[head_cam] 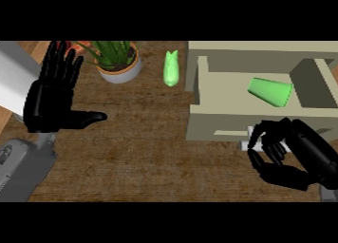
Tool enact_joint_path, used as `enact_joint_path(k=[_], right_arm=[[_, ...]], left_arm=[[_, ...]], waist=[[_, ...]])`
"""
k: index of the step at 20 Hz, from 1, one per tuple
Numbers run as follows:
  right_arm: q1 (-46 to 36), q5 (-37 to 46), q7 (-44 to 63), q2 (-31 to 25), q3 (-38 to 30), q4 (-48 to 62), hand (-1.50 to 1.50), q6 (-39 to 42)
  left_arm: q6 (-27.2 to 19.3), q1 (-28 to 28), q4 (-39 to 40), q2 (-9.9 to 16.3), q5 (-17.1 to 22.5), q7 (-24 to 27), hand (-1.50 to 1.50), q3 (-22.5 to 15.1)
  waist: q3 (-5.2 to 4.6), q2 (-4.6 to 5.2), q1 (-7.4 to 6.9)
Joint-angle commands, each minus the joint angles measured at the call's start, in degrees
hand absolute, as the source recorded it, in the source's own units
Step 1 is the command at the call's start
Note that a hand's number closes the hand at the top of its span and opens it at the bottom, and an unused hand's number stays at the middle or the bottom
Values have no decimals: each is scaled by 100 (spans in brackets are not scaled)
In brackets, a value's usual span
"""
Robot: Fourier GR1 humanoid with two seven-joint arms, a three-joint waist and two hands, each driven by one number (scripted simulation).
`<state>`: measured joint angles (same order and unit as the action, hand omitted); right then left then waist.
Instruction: Pick up the cup, place it into the drawer and close the drawer
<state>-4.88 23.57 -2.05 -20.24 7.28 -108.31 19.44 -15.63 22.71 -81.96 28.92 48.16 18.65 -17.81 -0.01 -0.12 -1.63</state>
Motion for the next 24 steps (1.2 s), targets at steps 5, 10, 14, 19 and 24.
enact_joint_path(k=[5,10,14,19,24], right_arm=[[-495,1563,-777,415,659,1727,150,-980],[-1069,2175,-987,729,780,3246,-150,-1465],[-1813,2347,-1279,823,562,4497,-150,-1575],[-2645,2389,-1613,884,152,5869,-150,-1666],[-3174,2311,-2443,985,-237,7360,-150,-2144]], left_arm=[[962,-1054,-286,525,144,136,-150,728],[1387,-1442,-243,467,121,305,-150,962],[1217,-1315,-465,368,31,19,-150,1102],[1871,-1596,-59,251,-53,192,-150,1358],[2056,-1726,-179,214,-99,79,-150,1547]], waist=[[1,17,65],[2,27,52],[5,29,60],[3,36,68],[6,50,41]])
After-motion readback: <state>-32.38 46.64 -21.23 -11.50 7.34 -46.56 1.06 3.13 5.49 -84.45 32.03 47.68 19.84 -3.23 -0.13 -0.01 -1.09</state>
